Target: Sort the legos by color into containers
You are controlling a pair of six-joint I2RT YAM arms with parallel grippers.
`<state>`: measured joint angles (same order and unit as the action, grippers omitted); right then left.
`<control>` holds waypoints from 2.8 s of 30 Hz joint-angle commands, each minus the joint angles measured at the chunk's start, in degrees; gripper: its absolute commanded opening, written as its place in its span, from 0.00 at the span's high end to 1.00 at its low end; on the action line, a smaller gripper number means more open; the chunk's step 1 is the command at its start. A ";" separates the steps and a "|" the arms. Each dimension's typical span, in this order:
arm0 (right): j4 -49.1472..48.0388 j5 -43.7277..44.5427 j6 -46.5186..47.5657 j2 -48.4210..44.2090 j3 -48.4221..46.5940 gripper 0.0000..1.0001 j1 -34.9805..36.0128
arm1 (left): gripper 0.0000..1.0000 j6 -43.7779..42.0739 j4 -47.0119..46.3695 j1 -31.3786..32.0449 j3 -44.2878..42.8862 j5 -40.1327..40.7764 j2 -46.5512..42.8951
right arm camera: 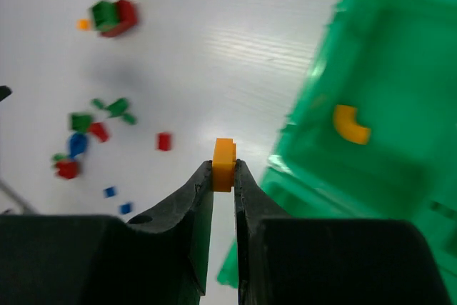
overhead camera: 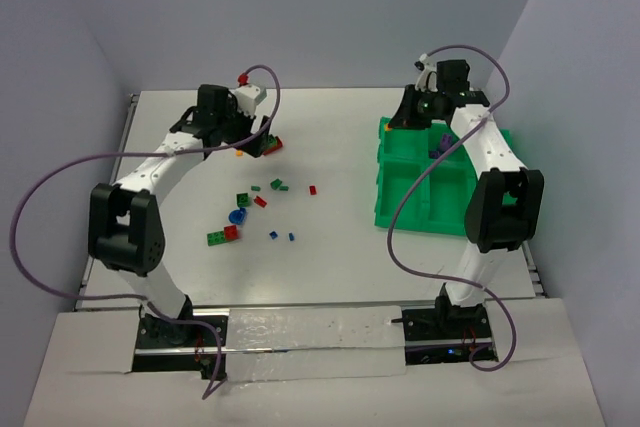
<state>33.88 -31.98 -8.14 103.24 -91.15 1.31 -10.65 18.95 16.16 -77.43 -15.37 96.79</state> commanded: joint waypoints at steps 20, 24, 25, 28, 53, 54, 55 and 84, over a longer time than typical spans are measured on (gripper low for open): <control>4.59 23.56 10.43 14.27 -12.09 0.71 1.05 | 0.19 -0.95 1.83 -4.73 -14.72 9.80 23.39; 4.43 24.42 10.52 13.45 -11.05 0.43 1.70 | 0.19 2.55 1.24 -4.72 -12.54 12.15 22.64; 4.36 24.50 10.60 13.15 -10.90 0.35 1.85 | 0.19 3.89 1.75 -4.65 -12.32 13.19 22.57; 4.35 24.04 10.19 11.98 -10.88 0.28 2.18 | 0.20 7.12 1.82 -4.65 -11.43 14.99 21.83; 7.96 18.70 8.23 7.24 -15.57 0.21 3.79 | 0.47 22.61 4.71 -1.66 -16.10 24.52 27.24; 7.96 18.65 8.23 7.24 -15.73 0.21 3.79 | 0.50 22.67 4.87 -1.66 -16.20 24.69 27.46; 8.00 18.57 8.23 7.29 -15.81 0.21 3.79 | 0.53 22.65 5.08 -1.66 -16.30 24.77 27.66; -5.49 -2.97 4.38 -6.96 0.53 0.00 8.60 | 1.00 37.10 -0.37 -4.13 -8.32 -11.33 -0.44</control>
<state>33.44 -30.20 -3.38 99.10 -90.03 8.09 16.16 22.09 13.58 -85.86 -13.76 102.02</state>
